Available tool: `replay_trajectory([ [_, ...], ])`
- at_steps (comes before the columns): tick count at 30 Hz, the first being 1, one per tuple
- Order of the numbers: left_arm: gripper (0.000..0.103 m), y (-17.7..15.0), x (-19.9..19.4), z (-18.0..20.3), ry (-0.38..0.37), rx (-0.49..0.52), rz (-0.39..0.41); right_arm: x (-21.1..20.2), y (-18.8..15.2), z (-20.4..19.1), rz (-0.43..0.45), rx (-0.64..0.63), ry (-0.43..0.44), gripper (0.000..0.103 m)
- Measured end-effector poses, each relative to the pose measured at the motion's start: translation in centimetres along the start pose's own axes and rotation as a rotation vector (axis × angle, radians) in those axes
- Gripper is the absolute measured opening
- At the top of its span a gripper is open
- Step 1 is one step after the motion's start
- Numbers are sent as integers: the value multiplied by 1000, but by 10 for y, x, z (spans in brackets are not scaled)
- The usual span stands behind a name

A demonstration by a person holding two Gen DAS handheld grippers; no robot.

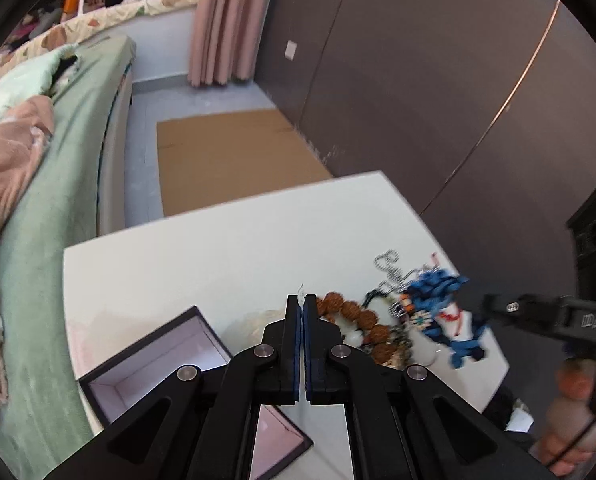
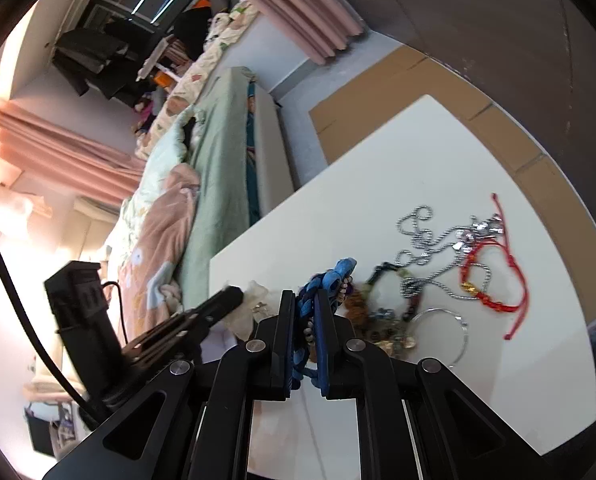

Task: Organize jewelry
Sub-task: 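Lower the blue tassel keychain into the black box and open the right gripper, then grasp the brown bead bracelet with the left gripper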

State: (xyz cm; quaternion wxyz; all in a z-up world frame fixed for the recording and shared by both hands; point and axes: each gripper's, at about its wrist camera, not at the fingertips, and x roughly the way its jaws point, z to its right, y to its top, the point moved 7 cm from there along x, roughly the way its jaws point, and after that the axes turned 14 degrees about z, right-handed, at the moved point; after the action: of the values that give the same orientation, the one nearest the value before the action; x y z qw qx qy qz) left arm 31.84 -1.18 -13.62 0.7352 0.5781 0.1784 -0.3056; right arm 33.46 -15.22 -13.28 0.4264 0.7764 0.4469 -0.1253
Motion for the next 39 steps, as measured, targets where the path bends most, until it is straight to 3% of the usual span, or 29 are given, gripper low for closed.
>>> replay_trajectory([
  [8,0,20,-52,-6,-40,-33,107,9,-11,-32,0,-36,69,11],
  [23,0,23,-95,-62,20,-120,173,35,-49,-104,-56,-101,248,11],
  [25,0,22,-98,-69,25,-131,176,42,-57,-112,-80,-115,247,28],
  [26,0,22,-98,-71,25,-136,177,45,-59,-113,-89,-115,243,59],
  [27,0,22,-98,-74,24,-143,177,47,-61,-112,-83,-110,240,81],
  [34,0,18,-92,-75,-10,-154,140,47,-39,-86,-33,-38,174,84],
  [39,1,12,-82,-60,-80,-146,83,43,-24,-61,-12,30,128,84],
])
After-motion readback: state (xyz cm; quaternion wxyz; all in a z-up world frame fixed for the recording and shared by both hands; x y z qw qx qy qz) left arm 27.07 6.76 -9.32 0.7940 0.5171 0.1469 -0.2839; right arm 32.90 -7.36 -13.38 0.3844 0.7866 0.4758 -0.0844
